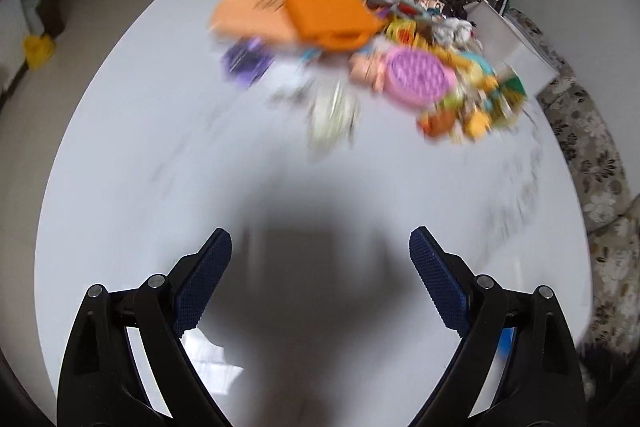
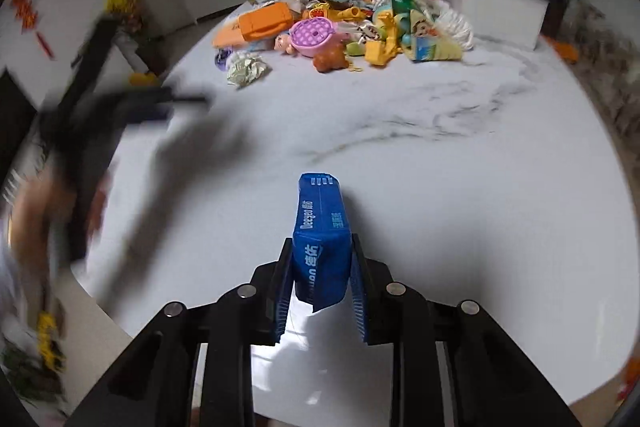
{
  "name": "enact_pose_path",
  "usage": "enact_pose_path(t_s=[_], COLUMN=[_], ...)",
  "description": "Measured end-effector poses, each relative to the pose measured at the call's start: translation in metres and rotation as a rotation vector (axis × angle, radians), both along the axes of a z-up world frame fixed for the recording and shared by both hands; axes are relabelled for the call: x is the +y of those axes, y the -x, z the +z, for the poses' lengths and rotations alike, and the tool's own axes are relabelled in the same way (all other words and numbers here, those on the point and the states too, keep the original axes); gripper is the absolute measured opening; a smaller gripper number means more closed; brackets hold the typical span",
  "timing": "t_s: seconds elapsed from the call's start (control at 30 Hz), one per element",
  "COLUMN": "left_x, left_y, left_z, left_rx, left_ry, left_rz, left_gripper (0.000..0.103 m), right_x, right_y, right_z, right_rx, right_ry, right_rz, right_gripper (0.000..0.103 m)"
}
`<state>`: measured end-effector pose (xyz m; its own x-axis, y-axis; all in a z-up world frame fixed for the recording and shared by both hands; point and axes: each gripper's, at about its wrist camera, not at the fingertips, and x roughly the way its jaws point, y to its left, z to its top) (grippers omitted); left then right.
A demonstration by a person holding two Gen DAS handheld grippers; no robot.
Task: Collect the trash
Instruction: 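Grasp the blue Deegeo packet with the right tool while the left tool grasps the crumpled wrapper, then carry the blue packet and crumpled wrapper into the cardboard box and release them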
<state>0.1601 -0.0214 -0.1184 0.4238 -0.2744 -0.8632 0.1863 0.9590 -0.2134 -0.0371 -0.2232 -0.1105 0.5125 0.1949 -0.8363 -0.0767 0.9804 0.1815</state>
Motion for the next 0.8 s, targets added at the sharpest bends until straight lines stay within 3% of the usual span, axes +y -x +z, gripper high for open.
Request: enact_pose_path(t_s=[0.17,0.23,0.27,0.47,0.63,0.7,0.73,0.8], left_x=[-0.027,-0.025,-0.022,-0.008,0.014,0.025,0.028,0.040], left_y=[-0.051,-0.065,-0.067,-0.059,-0.005,0.027,0.037,0.067], left_z=[-0.013,-0.019,-0.020,-0.012,0.013,0.026,0.029,0.040], left_rx=[0.010,0.037,0.042,0.049,0.008,-0.013,-0.016,-0.031], left_ry=[-0.079,-0.077,-0.086,-0.042,0.001,0.029,0.031,0.039], left_rz=[0.031,0.056,0.066,0.031,-0.044,-0.079,-0.085,-0.106], left_gripper=[0.086,0.057,0.034,0.030,0.030,0.030,0.030,0.030], right_x=[0.005,0.005,0.005,0.008,0.015,0.019,0.021,0.020], right_y=[0.001,-0.002,-0.003,-0.010,-0.028,-0.035,-0.037,-0.040], right_z=[-0.015,-0.021,-0.024,-0.030,-0.032,-0.035,-0.036,-0.036], right_rx=[0.013,0.024,0.030,0.029,0.043,0.058,0.061,0.069], right_ry=[0.060,0.058,0.061,0.057,0.060,0.080,0.096,0.092], right_rz=[0.026,0.025,0.025,0.040,0.059,0.072,0.075,0.088], right_gripper=[0.026,0.026,0.026,0.030,0.038,0.035,0.026,0.025])
